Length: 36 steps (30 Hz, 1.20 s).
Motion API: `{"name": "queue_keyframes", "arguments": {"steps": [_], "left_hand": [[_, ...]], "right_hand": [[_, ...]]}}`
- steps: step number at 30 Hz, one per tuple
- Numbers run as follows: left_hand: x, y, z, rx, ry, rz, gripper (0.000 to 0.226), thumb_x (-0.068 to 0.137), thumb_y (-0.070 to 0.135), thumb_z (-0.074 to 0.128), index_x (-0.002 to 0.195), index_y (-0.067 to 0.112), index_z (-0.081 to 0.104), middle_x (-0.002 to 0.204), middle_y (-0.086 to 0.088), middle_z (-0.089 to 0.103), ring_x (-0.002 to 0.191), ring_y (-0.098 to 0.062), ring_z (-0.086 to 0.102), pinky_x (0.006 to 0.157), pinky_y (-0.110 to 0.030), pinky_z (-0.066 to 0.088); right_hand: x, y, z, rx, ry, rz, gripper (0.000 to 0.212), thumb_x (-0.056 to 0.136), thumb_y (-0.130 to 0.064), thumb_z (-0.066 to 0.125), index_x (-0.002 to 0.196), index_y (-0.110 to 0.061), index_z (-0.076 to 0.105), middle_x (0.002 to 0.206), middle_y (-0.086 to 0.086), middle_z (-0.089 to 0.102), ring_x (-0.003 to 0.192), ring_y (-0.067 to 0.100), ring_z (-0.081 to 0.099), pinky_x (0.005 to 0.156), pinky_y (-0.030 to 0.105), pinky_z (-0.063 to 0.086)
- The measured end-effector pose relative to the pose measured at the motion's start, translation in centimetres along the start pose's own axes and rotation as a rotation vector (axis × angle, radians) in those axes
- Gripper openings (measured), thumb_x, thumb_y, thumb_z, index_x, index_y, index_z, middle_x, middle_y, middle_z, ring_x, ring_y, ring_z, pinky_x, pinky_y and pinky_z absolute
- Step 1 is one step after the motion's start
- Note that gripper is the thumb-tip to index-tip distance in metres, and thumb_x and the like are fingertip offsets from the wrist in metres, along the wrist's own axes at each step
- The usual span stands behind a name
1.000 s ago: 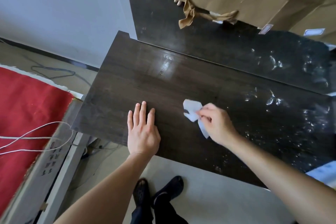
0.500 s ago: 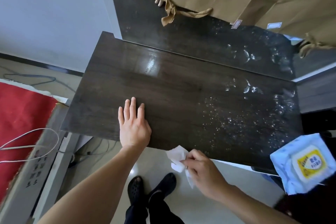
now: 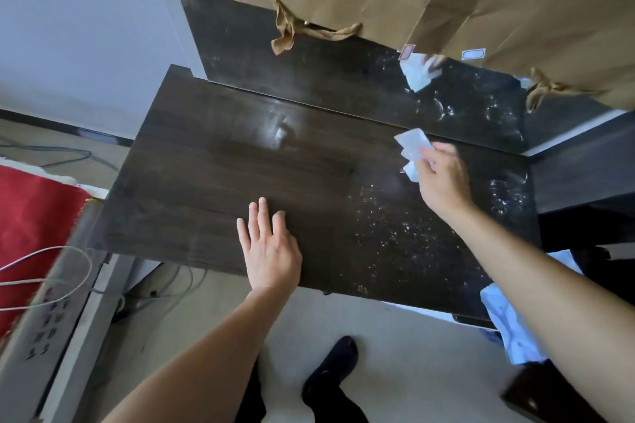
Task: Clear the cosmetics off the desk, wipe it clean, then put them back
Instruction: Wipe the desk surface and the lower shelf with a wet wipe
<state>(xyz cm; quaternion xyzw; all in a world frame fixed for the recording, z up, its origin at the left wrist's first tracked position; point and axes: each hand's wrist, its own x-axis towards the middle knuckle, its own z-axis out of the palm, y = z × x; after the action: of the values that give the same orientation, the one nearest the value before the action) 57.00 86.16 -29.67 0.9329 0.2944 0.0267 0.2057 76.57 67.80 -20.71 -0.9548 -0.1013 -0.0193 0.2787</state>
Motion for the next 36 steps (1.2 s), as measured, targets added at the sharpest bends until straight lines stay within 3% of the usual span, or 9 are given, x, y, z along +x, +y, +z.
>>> {"name": "queue_keyframes", "arguments": {"steps": [5, 10, 14, 17, 22, 24, 28, 34, 36], "left_hand": [[-0.1, 0.3, 1.1, 0.088, 0.063, 0.004, 0.044, 0.086, 0.022, 0.033, 0.122, 0.007, 0.053, 0.148, -0.022, 0.035, 0.141, -0.037, 0.024, 0.116, -0.053, 0.012], [0.0, 0.2, 1.4, 0.138, 0.088, 0.008, 0.042, 0.086, 0.021, 0.042, 0.124, 0.009, 0.053, 0.147, -0.020, 0.037, 0.141, -0.035, 0.024, 0.116, -0.053, 0.014], [-0.2, 0.4, 1.1, 0.144, 0.102, 0.006, 0.042, 0.086, 0.021, 0.041, 0.123, 0.008, 0.055, 0.146, -0.020, 0.038, 0.140, -0.035, 0.026, 0.114, -0.055, 0.017], [-0.1, 0.6, 0.9, 0.135, 0.111, -0.002, 0.044, 0.086, 0.023, 0.036, 0.122, 0.007, 0.056, 0.145, -0.020, 0.039, 0.140, -0.036, 0.027, 0.114, -0.055, 0.018], [0.0, 0.6, 1.0, 0.137, 0.113, -0.003, 0.045, 0.087, 0.024, 0.035, 0.122, 0.007, 0.056, 0.146, -0.020, 0.039, 0.140, -0.035, 0.027, 0.115, -0.054, 0.017], [-0.1, 0.7, 1.0, 0.135, 0.113, -0.002, 0.044, 0.087, 0.024, 0.035, 0.122, 0.007, 0.056, 0.146, -0.019, 0.039, 0.140, -0.035, 0.027, 0.115, -0.054, 0.017], [-0.1, 0.6, 1.1, 0.146, 0.096, -0.003, 0.044, 0.087, 0.025, 0.035, 0.123, 0.008, 0.056, 0.146, -0.019, 0.038, 0.141, -0.035, 0.026, 0.115, -0.054, 0.017], [-0.1, 0.5, 1.0, 0.144, 0.106, -0.004, 0.044, 0.086, 0.024, 0.037, 0.122, 0.007, 0.057, 0.146, -0.020, 0.039, 0.140, -0.034, 0.027, 0.115, -0.054, 0.017], [-0.1, 0.6, 0.9, 0.145, 0.100, -0.004, 0.045, 0.086, 0.024, 0.038, 0.122, 0.006, 0.057, 0.146, -0.020, 0.039, 0.140, -0.035, 0.027, 0.115, -0.054, 0.017]], "right_hand": [[8.0, 2.2, 5.0, -0.081, 0.039, -0.050, 0.041, 0.086, -0.020, 0.041, 0.090, 0.011, 0.068, 0.102, 0.025, 0.060, 0.102, 0.035, 0.054, 0.087, 0.032, 0.040], [7.0, 3.9, 9.3, -0.015, 0.089, 0.114, 0.022, 0.085, -0.007, 0.053, 0.091, 0.009, 0.067, 0.099, 0.023, 0.059, 0.095, 0.040, 0.052, 0.080, 0.029, 0.037], [-1.2, 2.6, 7.6, 0.030, -0.253, -0.323, 0.014, 0.078, 0.003, 0.057, 0.072, -0.004, 0.067, 0.086, 0.013, 0.057, 0.079, 0.029, 0.051, 0.068, 0.028, 0.038], [-3.7, 3.0, 5.0, 0.049, -0.469, -0.465, 0.019, 0.077, 0.006, 0.064, 0.081, -0.010, 0.074, 0.083, 0.007, 0.061, 0.076, 0.025, 0.055, 0.069, 0.030, 0.047], [7.4, 1.1, 5.7, -0.151, 0.017, -0.290, 0.021, 0.077, -0.008, 0.059, 0.089, -0.018, 0.073, 0.076, 0.002, 0.066, 0.086, 0.031, 0.051, 0.072, 0.033, 0.040], [9.0, 0.5, 7.6, -0.229, 0.034, -0.322, 0.020, 0.079, -0.006, 0.057, 0.089, -0.015, 0.071, 0.085, 0.006, 0.067, 0.090, 0.033, 0.052, 0.070, 0.038, 0.044], [6.9, -0.8, 10.9, -0.158, -0.108, -0.166, 0.020, 0.085, -0.007, 0.056, 0.099, -0.011, 0.071, 0.105, 0.009, 0.060, 0.097, 0.030, 0.055, 0.073, 0.030, 0.036], [-2.8, 0.7, 6.3, 0.069, -0.711, -0.373, 0.015, 0.083, -0.015, 0.063, 0.088, -0.021, 0.075, 0.083, -0.003, 0.058, 0.070, 0.012, 0.056, 0.066, 0.025, 0.044], [-1.7, 1.0, 5.3, 0.077, -0.729, -0.348, 0.015, 0.081, -0.012, 0.064, 0.087, -0.018, 0.076, 0.080, -0.001, 0.061, 0.070, 0.013, 0.058, 0.066, 0.026, 0.044]]}}
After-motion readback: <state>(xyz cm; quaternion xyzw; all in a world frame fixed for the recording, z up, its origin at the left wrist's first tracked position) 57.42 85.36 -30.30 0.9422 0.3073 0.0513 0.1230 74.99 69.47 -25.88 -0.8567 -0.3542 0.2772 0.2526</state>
